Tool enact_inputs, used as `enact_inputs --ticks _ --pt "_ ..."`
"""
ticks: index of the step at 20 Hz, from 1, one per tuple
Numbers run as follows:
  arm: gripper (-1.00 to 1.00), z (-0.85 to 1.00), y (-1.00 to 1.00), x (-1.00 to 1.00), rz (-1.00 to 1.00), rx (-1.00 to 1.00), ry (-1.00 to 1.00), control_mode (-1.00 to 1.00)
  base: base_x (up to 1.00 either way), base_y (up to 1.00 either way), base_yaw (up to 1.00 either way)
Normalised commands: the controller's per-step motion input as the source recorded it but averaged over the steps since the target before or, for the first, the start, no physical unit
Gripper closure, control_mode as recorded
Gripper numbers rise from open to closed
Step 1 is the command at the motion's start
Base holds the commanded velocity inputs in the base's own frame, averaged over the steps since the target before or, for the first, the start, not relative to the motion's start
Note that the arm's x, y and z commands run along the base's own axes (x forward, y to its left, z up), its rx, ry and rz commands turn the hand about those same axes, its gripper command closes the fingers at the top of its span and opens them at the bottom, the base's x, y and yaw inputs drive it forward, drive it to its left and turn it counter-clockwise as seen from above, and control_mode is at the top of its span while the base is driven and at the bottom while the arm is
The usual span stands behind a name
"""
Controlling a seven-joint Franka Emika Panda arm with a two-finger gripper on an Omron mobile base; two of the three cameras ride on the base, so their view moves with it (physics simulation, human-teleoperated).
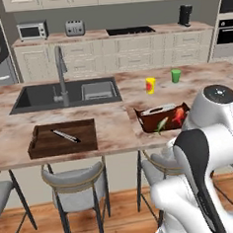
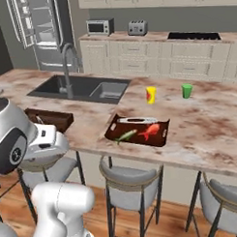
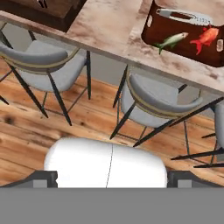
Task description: Gather the onion and avocado from the fridge and place them on a tray on the dining counter. Then gather the fishs from the fridge and place them on the other tray.
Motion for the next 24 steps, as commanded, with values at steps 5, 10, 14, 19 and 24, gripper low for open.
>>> enact_inputs --ticks 5,10,14,19,24 --pt "-1.0 0.0 0.0 0.0 0.0 0.0 0.0 1.0 -0.06 1.0 -0.01" --pt "-1.0 0.0 0.0 0.0 0.0 0.0 0.0 1.0 0.0 1.0 -0.05" --pt "-1.0 0.0 0.0 0.0 0.0 0.0 0.0 1.0 0.0 1.0 -0.05" --pt "-1.0 0.0 0.0 0.0 0.0 0.0 0.0 1.0 0.0 1.0 -0.05" --pt "-1.0 0.0 0.0 0.0 0.0 0.0 0.0 1.0 0.0 1.0 -0.05"
